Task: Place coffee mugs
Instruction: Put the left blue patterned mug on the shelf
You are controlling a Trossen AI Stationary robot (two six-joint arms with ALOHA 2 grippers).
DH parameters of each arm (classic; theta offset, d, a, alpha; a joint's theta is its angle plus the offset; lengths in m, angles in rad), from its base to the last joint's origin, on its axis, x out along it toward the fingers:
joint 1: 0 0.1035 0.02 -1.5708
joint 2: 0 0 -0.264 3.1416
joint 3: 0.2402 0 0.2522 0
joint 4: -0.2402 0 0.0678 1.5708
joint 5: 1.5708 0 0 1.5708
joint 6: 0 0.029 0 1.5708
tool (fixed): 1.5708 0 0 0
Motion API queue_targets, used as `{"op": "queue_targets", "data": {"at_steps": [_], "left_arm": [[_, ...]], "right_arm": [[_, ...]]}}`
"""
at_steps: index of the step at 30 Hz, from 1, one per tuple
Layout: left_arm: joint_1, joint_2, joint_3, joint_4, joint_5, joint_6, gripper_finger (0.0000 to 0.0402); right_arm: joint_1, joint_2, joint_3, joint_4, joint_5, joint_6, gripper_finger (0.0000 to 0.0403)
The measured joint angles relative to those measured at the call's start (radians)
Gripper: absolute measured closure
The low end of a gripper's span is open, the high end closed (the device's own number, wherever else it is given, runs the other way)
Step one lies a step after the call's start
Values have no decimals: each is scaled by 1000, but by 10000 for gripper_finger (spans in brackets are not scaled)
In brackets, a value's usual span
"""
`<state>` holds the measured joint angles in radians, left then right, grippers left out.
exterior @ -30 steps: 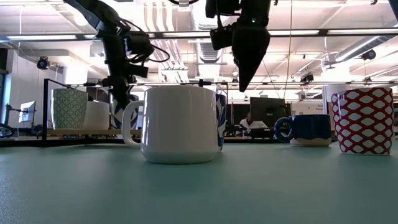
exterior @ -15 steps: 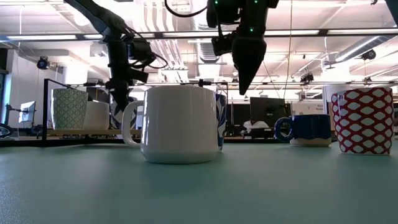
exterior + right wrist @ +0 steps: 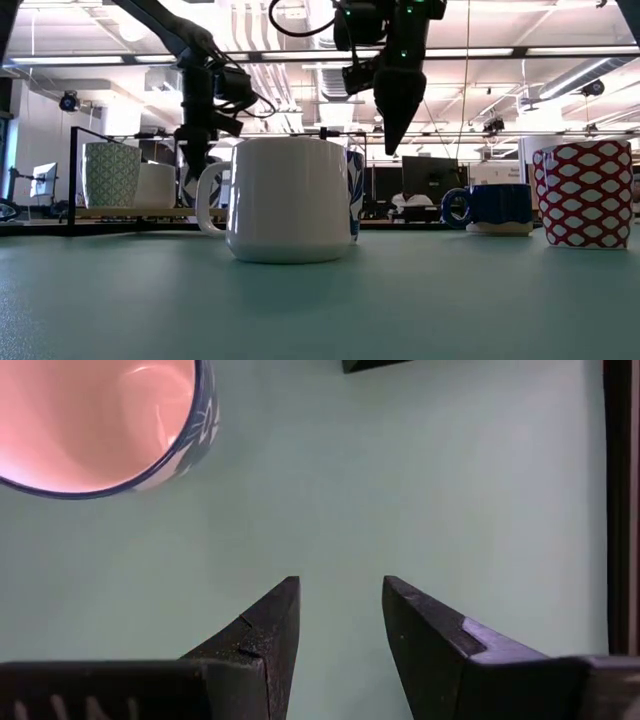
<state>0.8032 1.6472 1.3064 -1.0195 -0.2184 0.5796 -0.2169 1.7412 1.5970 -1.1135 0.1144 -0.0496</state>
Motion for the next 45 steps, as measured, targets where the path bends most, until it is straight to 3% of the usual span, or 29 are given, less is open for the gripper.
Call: {"op": "queue_targets", "data": {"at_steps": [45], "left_arm": [[2, -57, 9, -51, 0, -129, 350]], "right_arm": [[0, 0, 0, -9, 0, -13, 268]]}}
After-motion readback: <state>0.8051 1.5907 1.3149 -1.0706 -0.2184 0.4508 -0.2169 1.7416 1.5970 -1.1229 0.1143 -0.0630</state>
